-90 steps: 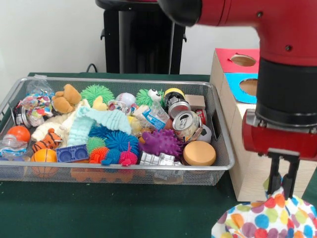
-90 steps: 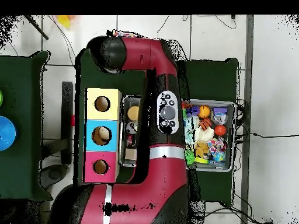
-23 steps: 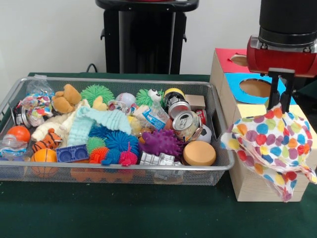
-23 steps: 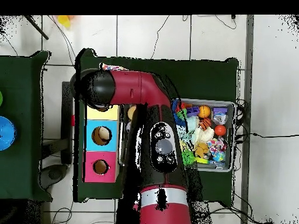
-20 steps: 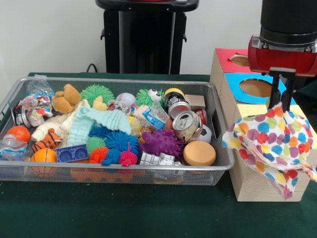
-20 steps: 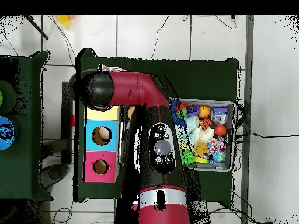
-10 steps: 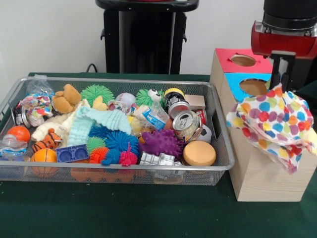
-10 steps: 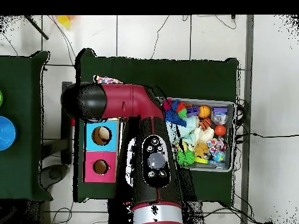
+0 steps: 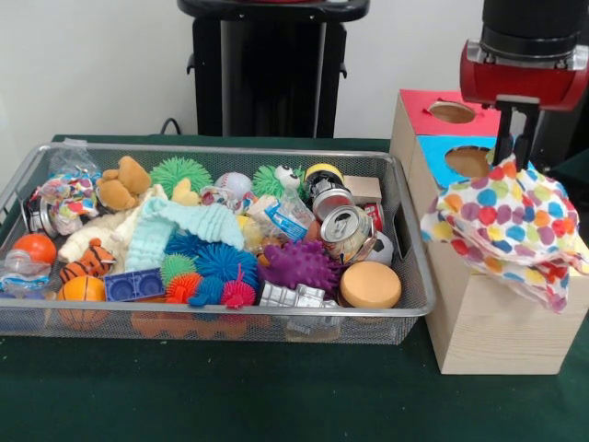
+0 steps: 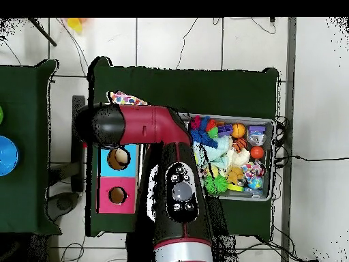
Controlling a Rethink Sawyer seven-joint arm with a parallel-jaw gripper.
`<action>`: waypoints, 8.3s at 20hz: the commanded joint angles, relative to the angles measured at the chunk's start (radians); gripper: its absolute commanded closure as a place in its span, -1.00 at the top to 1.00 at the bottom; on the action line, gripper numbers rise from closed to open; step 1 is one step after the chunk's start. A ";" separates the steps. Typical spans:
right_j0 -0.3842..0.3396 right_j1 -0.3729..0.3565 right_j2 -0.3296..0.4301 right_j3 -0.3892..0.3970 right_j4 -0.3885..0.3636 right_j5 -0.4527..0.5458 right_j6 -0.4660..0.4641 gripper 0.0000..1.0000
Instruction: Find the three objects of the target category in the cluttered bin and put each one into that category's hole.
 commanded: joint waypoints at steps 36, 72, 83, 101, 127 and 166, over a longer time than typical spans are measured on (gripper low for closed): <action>0.040 0.120 -0.050 0.060 -0.001 -0.110 0.127 -1.00; 0.051 0.306 -0.043 -0.069 0.018 -0.264 0.107 -1.00; 0.070 0.298 -0.069 -0.074 0.022 -0.248 0.129 -1.00; 0.109 0.278 -0.107 -0.073 0.028 -0.211 0.146 1.00; 0.131 0.179 -0.133 -0.047 0.072 -0.119 0.170 1.00; 0.122 0.144 -0.122 0.006 0.094 -0.146 0.157 -1.00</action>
